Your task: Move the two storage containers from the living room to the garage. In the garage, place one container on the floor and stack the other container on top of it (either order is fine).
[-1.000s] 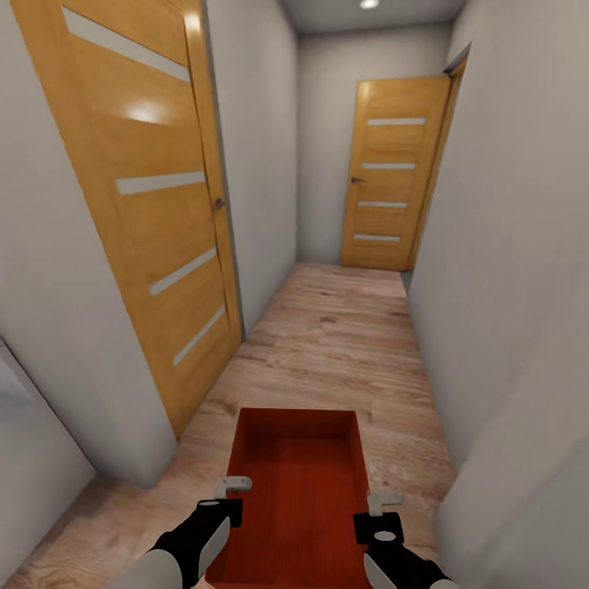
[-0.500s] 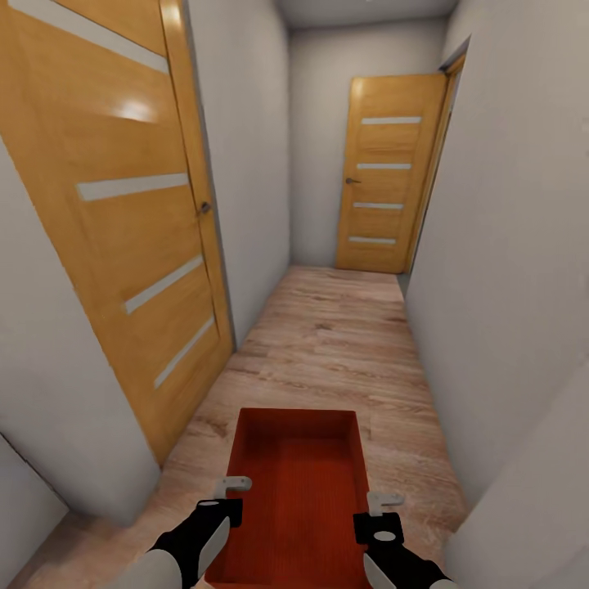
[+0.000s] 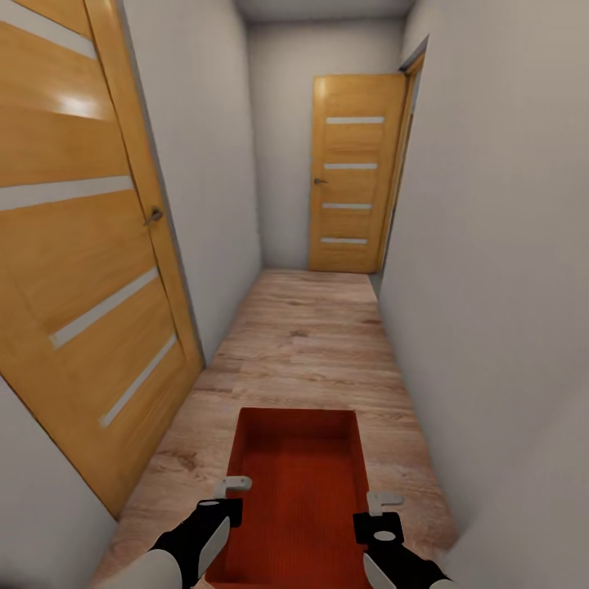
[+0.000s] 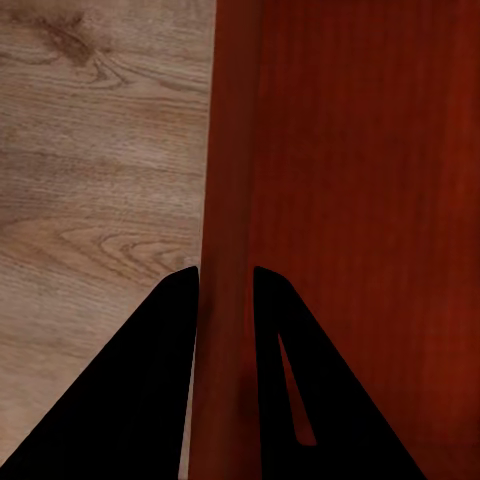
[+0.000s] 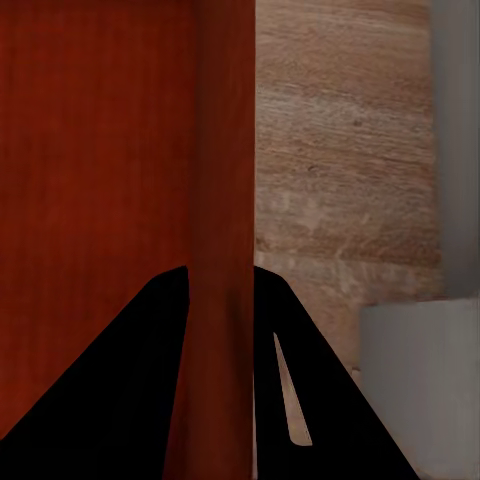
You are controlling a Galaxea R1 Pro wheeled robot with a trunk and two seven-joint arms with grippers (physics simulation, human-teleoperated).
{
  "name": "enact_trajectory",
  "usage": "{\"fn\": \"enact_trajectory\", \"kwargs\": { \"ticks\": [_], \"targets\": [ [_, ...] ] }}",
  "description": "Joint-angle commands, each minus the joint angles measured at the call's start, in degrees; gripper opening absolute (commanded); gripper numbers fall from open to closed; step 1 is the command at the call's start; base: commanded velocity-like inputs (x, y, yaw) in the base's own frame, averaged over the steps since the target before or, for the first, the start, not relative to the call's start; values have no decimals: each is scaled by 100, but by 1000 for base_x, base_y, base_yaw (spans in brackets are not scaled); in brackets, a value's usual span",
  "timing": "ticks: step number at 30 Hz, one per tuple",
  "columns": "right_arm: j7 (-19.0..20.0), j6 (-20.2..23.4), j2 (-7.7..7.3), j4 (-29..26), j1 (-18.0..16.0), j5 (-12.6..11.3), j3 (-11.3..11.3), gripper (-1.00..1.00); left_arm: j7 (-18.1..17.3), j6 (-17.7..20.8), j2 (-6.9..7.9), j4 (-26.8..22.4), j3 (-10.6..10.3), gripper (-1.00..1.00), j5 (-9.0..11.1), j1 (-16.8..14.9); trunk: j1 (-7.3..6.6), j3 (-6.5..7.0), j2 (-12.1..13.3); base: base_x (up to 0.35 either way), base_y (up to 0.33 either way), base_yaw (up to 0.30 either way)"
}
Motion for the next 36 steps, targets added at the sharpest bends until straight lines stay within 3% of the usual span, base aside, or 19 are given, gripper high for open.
{"fn": "enact_trajectory", "kwargs": {
  "ticks": [1, 36],
  "targets": [
    [-59, -6, -9, 85, -6, -93, -34, -100, 84, 53, 15, -33, -23, -100, -151, -2, 3, -5, -2, 322, 0, -9],
    [-59, -6, -19, 85, -6, -93, -34, -100, 84, 54, 11, -35, -23, -100, -151, -2, 3, -5, -2, 322, 0, 0]
  ]
}}
